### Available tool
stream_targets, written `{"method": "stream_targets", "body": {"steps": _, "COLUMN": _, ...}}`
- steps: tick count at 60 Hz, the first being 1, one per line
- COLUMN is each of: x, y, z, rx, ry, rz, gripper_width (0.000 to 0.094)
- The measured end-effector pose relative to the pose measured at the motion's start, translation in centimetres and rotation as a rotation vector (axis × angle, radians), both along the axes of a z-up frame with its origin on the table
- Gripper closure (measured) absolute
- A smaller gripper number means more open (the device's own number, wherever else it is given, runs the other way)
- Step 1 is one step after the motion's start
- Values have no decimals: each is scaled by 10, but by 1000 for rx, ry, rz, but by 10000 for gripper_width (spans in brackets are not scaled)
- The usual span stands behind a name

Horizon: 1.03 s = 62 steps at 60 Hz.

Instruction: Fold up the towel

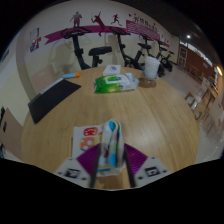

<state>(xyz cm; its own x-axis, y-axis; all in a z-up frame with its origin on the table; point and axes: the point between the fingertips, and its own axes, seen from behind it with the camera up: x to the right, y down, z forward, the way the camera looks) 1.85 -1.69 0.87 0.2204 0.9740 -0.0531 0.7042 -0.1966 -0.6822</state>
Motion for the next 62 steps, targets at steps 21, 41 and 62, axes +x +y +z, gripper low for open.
{"method": "stream_targets", "body": {"steps": 21, "x": 81, "y": -14, "z": 122, "rx": 65, "ry": 78, "rz": -43, "gripper_width": 76}}
{"method": "stream_targets", "body": {"steps": 41, "x": 199, "y": -66, "z": 200, "rx": 119, "ry": 114, "rz": -111, "gripper_width": 73}}
{"method": "stream_targets", "body": {"steps": 62, "x": 227, "y": -96, "z": 202, "rx": 146, "ry": 119, "rz": -127, "gripper_width": 79}}
